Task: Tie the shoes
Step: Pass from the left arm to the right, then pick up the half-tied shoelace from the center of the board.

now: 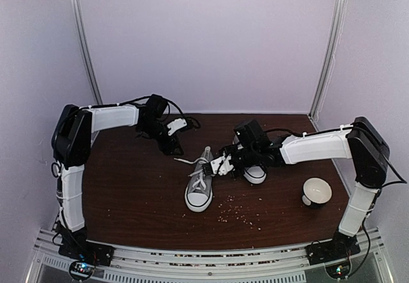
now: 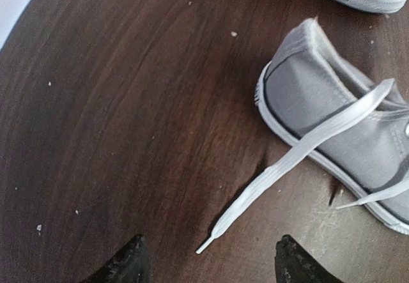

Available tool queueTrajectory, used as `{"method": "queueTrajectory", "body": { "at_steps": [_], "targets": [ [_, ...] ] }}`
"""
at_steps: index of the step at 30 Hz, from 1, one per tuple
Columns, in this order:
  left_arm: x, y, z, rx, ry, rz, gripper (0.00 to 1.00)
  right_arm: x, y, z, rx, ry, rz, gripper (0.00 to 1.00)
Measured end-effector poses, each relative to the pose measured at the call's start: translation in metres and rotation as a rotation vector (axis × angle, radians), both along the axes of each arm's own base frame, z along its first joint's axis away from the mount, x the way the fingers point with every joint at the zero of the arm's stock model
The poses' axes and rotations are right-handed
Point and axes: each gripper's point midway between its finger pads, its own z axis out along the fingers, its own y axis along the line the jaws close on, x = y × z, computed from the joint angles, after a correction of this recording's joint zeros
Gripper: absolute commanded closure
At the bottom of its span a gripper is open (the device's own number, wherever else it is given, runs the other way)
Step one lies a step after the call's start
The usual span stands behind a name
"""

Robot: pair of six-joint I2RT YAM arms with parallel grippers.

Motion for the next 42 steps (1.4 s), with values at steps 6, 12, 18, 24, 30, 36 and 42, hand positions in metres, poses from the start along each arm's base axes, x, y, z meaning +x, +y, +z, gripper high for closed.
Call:
{"method": "queueTrajectory", "body": {
  "at_steps": [6,12,18,24,30,36,42],
  "targets": [
    [0.007,0.012,-0.022,0.178,0.055,-0.028,0.32,-0.002,0.0,-0.001,-0.014,-0.004,0.01,1.0],
    [-0.006,0.018,-0.06,0.353,0.113,-0.112,0.35,-0.002,0.001,-0.001,-0.02,-0.005,0.011,1.0],
    [-0.014,0.011,-0.063,0.412,0.093,-0.167,0.49,-0.002,-0.002,-0.003,-0.034,-0.001,0.005,1.0],
    [-0.021,0.009,-0.064,0.426,0.093,-0.218,1.0,-0.002,-0.002,-0.004,-0.037,-0.001,0.002,1.0],
    [-0.017,0.011,-0.063,0.435,0.093,-0.168,1.0,-0.003,-0.001,-0.004,-0.038,-0.002,0.002,1.0],
    [-0.026,0.026,-0.045,0.318,0.051,0.042,1.0,-0.002,-0.002,-0.004,-0.042,0.001,-0.014,1.0],
    [-0.062,0.029,0.066,0.011,-0.126,0.135,1.0,-0.001,-0.005,-0.006,-0.048,0.019,-0.039,1.0]
  ]
}}
